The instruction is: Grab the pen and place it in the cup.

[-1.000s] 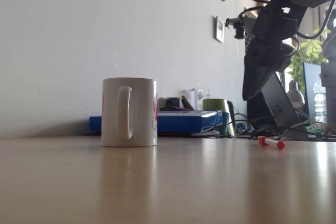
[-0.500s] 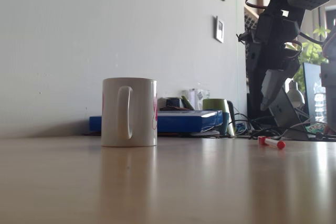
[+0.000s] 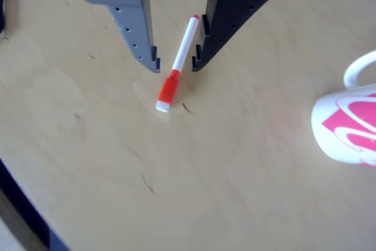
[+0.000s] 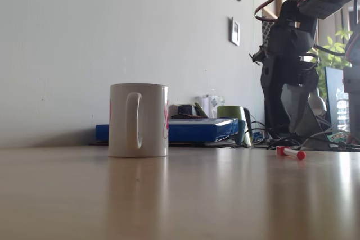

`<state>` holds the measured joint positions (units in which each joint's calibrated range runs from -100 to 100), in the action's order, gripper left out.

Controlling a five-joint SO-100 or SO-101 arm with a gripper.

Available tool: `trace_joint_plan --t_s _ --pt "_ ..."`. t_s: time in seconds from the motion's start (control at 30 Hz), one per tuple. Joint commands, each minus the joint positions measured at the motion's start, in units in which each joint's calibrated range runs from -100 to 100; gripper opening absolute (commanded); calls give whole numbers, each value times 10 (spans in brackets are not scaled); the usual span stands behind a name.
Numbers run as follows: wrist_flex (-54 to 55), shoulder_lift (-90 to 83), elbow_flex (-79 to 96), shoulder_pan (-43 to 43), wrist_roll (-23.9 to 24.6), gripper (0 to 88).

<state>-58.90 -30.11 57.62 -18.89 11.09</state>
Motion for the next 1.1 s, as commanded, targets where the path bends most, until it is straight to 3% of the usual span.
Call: trace_joint_plan --t_s 0.0,0.7,1.07 --pt "2 1 -25 15 3 152" --pt "-29 32 -6 33 16 153" --pt "-21 129 -14 59 38 153"
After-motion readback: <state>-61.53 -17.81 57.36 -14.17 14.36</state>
